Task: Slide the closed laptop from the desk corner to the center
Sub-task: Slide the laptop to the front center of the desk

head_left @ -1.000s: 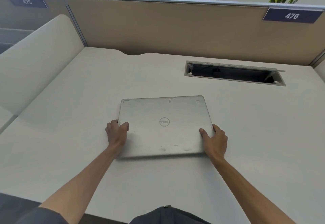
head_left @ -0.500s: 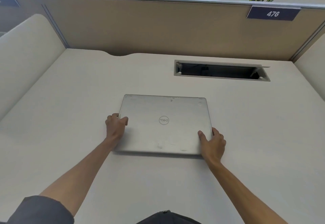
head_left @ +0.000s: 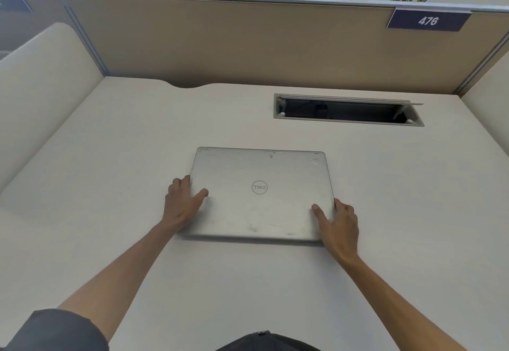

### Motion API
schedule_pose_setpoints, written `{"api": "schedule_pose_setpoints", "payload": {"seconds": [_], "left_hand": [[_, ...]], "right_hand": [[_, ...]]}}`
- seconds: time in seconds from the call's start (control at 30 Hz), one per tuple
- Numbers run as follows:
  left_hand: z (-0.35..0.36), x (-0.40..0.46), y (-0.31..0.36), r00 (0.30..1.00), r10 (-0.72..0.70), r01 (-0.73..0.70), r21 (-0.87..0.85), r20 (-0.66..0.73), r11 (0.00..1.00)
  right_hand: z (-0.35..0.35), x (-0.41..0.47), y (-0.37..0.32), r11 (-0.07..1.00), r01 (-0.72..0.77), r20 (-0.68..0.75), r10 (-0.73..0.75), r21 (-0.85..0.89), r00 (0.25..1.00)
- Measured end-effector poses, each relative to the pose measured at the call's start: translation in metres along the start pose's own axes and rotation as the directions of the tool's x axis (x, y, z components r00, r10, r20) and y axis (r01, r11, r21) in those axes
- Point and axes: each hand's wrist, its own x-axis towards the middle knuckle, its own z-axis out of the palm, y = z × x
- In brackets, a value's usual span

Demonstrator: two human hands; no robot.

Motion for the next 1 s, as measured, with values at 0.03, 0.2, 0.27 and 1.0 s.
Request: {"api": "schedule_pose_setpoints", "payload": {"seconds": [0.03,0.2,0.27,1.0], "left_hand": [[-0.002,-0.002,-0.003,1.0,0.02,-0.02,0.006,0.013,1.0],[-0.009,-0.033,-0.033,0.992,0.125,-0.123,-0.066,0.03,0.99],[-0.01,-0.045,-0.048,0.985,0.161,-0.153,-0.111,0.064,0.982],[-0.014,-0.061,-0.067,0.967,0.25,-0.254,-0.088,-0.046,0.963]], "right_hand": [[-0.002,-0.001,0.004,0.999,0.039,0.009,-0.039,-0.033,0.999],[-0.016,-0.009,0.026,0.969,0.212,0.082,-0.203,-0.127,0.976],[-0.018,-0.014,0.036,0.956,0.261,0.099,-0.249,-0.136,0.963],[-0.022,-0.017,0.038,0.949,0.312,0.042,-0.311,-0.045,0.95]]}}
